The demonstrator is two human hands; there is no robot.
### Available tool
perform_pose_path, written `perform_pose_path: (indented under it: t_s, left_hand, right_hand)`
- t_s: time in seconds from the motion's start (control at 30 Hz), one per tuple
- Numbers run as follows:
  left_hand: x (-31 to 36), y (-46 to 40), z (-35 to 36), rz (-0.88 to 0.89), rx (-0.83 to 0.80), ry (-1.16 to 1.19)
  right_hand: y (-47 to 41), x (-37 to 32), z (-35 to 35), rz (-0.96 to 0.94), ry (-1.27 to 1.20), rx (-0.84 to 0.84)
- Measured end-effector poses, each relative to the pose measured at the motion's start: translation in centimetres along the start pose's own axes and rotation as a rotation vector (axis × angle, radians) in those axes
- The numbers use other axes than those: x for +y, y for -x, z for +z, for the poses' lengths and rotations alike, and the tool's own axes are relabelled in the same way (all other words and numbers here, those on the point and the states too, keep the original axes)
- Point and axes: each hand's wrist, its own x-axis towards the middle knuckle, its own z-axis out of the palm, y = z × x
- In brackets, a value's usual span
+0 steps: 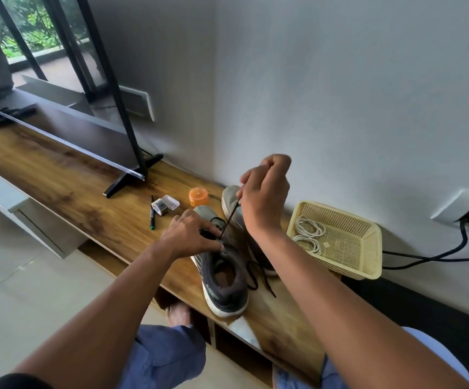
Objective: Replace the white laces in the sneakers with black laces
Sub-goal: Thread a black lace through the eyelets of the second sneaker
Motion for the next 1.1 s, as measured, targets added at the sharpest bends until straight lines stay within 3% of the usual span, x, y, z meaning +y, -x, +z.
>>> perform_pose_path:
  t_s: [0.07, 0.13, 0.3, 0.37, 0.47, 0.63, 0.73, 0.93, 1.1]
  left_hand:
    - [0.2, 0.2, 0.0, -0.014, 0.001, 0.007]
    - [0.4, 0.4, 0.0, -0.016, -0.004, 0.015]
    - [1.1, 0.9, 0.0, 0.016, 0.023, 0.031]
    - [1.0, 0.8, 0.1, 0.013, 0.052, 0.022]
    - [0.8, 0.8, 0.4, 0.003, 0.062, 0.043]
    - [0.9, 0.9, 0.2, 0.014, 0.020, 0.000]
    - [0.8, 0.7, 0.2, 0.039, 0.028, -0.037]
    - [1.1, 0.9, -0.1, -0.005, 0.015, -0.065]
    - [0.9, 1.1, -0.3, -0.033, 0.021, -0.028]
  right_hand:
    - [-0.9, -0.5, 0.0, -0.030, 0.018, 0.047]
    - [-1.6, -0.3, -0.2, 0.002, 0.147, -0.063]
    - [-0.3, 1.5, -1.5, 0.197, 0.743, -0.867]
    - [0.9, 1.9, -1.4, 0.221, 0.901, -1.070]
    - [2.0, 2.8, -1.0, 0.137, 1.051, -1.208]
    - [2.6, 3.8, -1.0, -0.007, 1.076, -1.153]
    - [2.4, 4.6, -0.8, 0.018, 0.985, -1.123]
    - [1.1, 3.9, -0.5, 0.099, 0.598, -0.870]
    - [-1.4, -0.1, -0.6, 0.264, -0.002, -0.531]
